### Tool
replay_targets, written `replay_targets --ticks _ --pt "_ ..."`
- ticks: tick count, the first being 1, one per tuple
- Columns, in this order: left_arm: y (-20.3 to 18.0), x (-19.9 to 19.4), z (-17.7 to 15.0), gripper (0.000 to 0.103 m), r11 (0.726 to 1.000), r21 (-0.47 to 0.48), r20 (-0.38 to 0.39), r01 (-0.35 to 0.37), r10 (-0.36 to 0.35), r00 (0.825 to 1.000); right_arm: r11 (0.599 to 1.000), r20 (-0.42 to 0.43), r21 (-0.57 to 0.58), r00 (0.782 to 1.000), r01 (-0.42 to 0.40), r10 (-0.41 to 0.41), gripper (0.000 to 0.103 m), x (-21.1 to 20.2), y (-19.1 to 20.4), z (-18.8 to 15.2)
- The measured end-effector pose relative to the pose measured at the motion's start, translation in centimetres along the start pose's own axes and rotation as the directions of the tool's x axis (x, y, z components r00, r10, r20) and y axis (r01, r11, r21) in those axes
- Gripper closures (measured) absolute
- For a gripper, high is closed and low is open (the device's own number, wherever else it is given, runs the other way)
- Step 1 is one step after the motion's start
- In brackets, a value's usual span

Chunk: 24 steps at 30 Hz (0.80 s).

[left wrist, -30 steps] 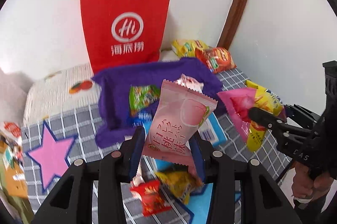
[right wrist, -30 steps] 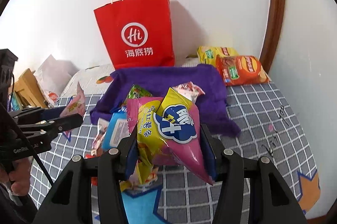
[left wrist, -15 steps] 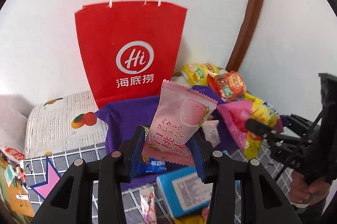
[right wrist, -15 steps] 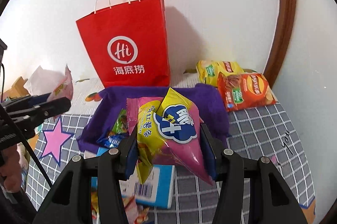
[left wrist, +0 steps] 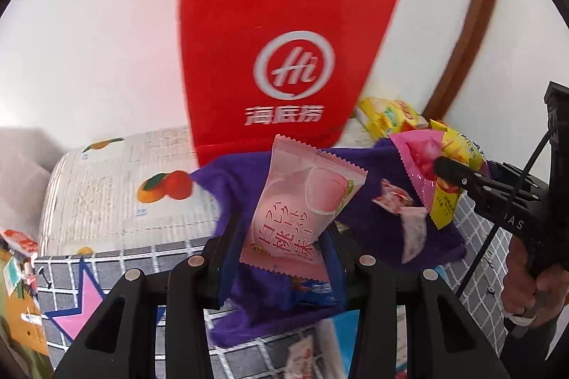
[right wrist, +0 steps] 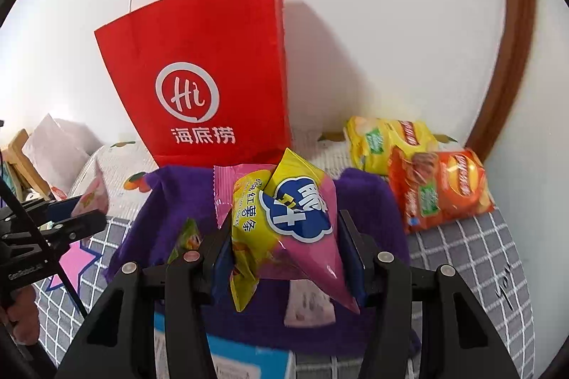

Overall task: Organize snacks
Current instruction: 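Carry the chip bag and the pink peach bag up over the purple cloth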

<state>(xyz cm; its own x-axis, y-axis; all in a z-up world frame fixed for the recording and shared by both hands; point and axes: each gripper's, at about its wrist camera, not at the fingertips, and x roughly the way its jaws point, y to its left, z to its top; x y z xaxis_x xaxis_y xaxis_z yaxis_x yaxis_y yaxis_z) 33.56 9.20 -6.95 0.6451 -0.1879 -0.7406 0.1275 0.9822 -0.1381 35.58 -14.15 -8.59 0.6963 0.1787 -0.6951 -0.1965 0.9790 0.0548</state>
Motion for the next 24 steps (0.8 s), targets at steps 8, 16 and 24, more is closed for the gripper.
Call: replay_targets --ticks 8,16,24 --pt "0.0 1.5 -0.2 0.062 1.0 -0.012 -0.023 0.016 -0.016 1.0 0.999 0.01 -0.024 0.999 -0.03 0.03 0.051 2.7 0.8 0.7" --pt "-1.2 2.9 -0.6 0.062 1.0 0.007 -0.053 0.021 -0.021 0.998 0.999 -0.011 -0.023 0.999 -0.044 0.043 0.051 4.7 0.5 0.3" --pt "-1.2 3.4 -0.9 0.062 1.0 0.002 -0.071 0.023 -0.023 0.997 0.999 -0.04 -0.033 0.999 -0.025 0.024 0.051 5.6 0.1 -0.1"
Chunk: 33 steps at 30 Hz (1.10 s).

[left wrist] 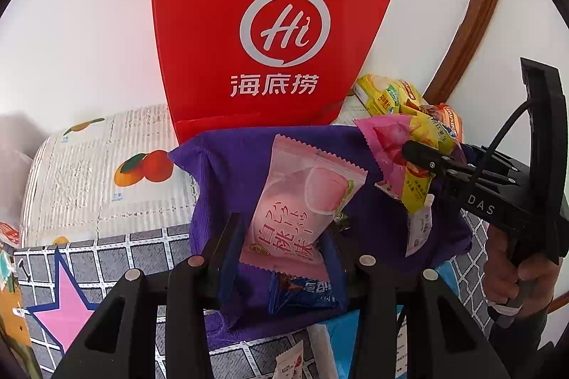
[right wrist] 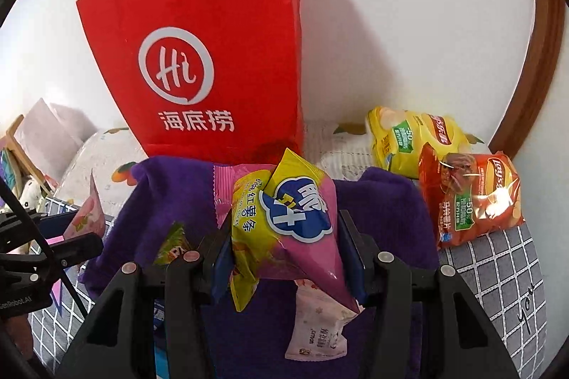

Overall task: Organize snacks
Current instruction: 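Carry the chip bag and the pink peach bag up over the purple cloth, then open the right tool on the chip bag while the left tool drops the peach bag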

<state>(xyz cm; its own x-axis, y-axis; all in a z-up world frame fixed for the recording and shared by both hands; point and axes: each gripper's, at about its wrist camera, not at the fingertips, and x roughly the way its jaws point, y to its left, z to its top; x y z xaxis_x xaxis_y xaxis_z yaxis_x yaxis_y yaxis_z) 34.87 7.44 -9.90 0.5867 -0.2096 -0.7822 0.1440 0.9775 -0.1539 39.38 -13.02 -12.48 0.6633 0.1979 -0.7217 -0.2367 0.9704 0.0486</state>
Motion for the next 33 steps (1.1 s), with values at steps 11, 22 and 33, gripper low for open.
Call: replay_targets --ticks 11,22,33 --pt "0.2 1.1 -0.1 0.062 1.0 -0.007 -0.036 -0.015 0.015 0.999 1.0 -0.05 -0.004 0.998 0.026 -0.026 0.05 1.1 0.0 -0.5" --pt "0.2 1.3 -0.2 0.062 1.0 -0.001 -0.047 -0.018 0.017 0.999 0.999 -0.097 0.0 0.995 0.038 -0.038 0.05 2.0 -0.1 -0.9" --pt "0.2 1.4 -0.2 0.062 1.0 -0.001 -0.049 -0.017 0.017 0.999 0.999 -0.132 -0.007 0.99 0.052 -0.052 0.05 2.7 -0.3 -1.3"
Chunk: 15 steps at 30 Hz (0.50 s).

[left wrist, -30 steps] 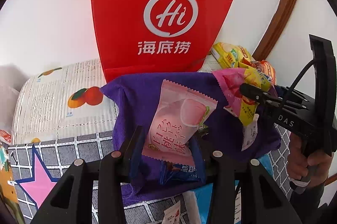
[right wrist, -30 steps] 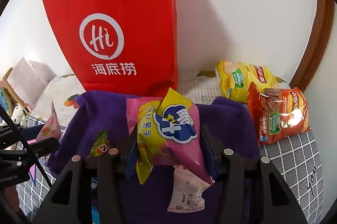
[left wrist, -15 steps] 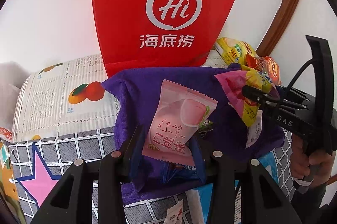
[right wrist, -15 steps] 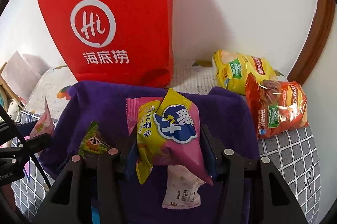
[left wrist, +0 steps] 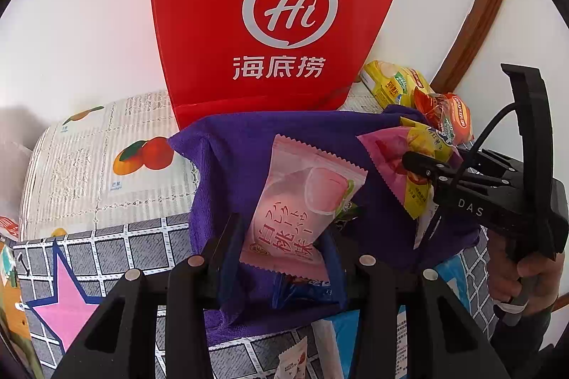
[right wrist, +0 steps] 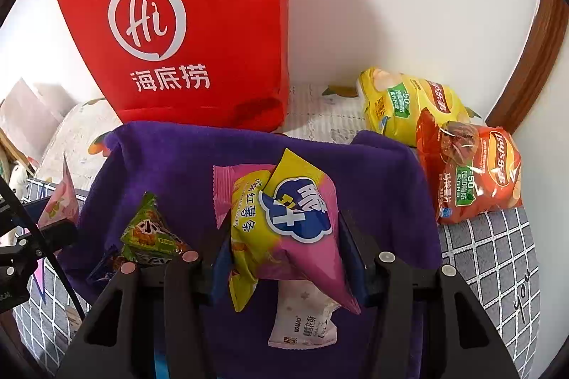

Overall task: Organize snacks
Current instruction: 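Open the right tool on the chip bag while the left tool drops the peach bag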

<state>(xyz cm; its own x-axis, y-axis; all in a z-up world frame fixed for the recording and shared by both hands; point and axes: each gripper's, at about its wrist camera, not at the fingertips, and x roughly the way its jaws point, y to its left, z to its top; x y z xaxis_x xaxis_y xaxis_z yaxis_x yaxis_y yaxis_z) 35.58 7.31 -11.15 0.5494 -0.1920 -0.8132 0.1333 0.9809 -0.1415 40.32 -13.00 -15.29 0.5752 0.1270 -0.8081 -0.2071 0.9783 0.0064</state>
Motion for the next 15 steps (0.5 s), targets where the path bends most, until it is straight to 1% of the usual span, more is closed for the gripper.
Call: replay_targets --ticks 15 --pt "-0.27 -0.19 0.1 0.062 1.0 0.006 0.002 0.005 -0.005 1.0 1.0 -0.034 -0.014 0.999 0.001 -0.002 0.048 0.79 0.23 -0.22"
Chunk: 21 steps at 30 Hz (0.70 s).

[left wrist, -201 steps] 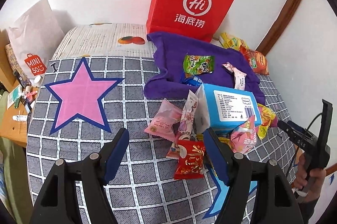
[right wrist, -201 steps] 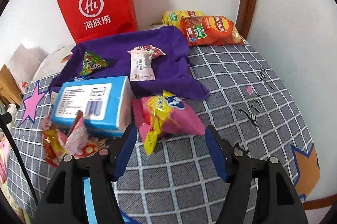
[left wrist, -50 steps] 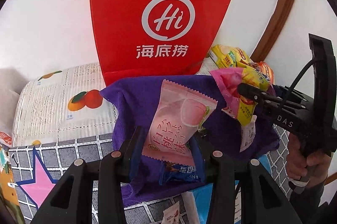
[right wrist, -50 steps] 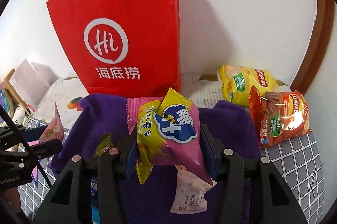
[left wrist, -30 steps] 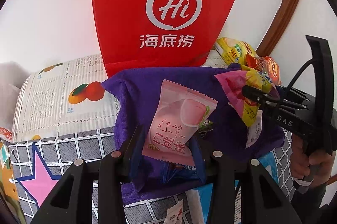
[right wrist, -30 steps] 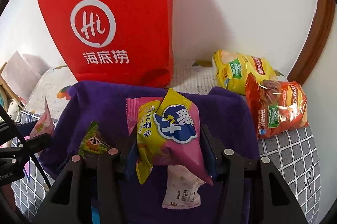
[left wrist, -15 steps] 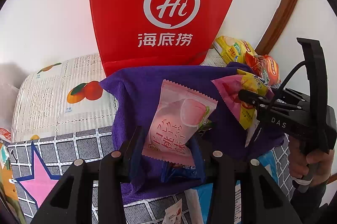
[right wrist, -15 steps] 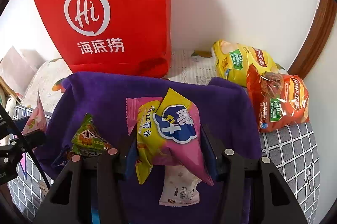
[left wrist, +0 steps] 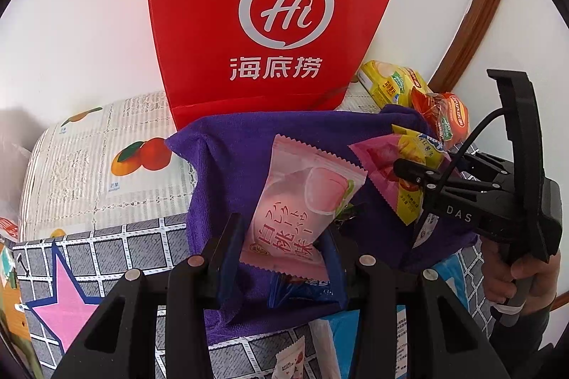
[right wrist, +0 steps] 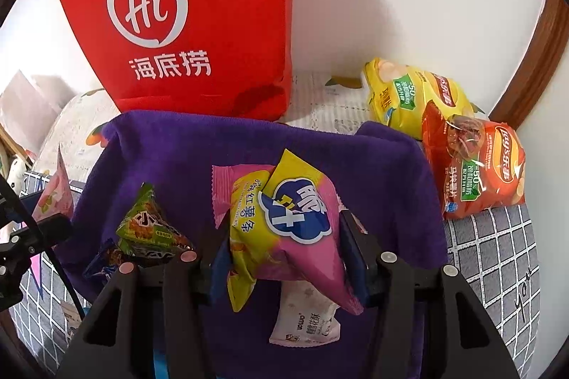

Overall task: Organize snacks
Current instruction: 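Open the right tool on the chip bag while the left tool drops the peach bag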

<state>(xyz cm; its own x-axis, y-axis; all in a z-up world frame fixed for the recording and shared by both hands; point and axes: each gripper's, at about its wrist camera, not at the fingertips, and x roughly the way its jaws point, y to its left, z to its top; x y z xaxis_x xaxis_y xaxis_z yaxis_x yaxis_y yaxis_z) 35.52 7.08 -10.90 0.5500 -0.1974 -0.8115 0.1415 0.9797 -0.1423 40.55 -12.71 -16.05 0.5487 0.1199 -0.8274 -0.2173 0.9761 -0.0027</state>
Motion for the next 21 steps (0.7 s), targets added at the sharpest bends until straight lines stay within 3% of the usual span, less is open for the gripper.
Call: replay_targets --ticks 10,17,21 --pt "0.2 0.1 0.0 0.062 0.999 -0.009 0.011 0.041 -0.041 0.999 1.0 -0.016 -0.015 1.0 0.006 -0.006 0.048 0.2 0.1 0.0" --pt "0.1 0.5 0.0 0.062 0.999 -0.013 0.005 0.049 -0.049 0.999 1.0 0.016 -0.011 1.0 0.014 -0.014 0.035 -1.4 -0.2 0.4" --pt "0.2 0.5 0.0 0.062 0.998 -0.025 0.009 0.063 -0.063 0.998 0.999 0.029 -0.007 0.999 0.032 -0.032 0.034 -2.4 -0.4 0.5"
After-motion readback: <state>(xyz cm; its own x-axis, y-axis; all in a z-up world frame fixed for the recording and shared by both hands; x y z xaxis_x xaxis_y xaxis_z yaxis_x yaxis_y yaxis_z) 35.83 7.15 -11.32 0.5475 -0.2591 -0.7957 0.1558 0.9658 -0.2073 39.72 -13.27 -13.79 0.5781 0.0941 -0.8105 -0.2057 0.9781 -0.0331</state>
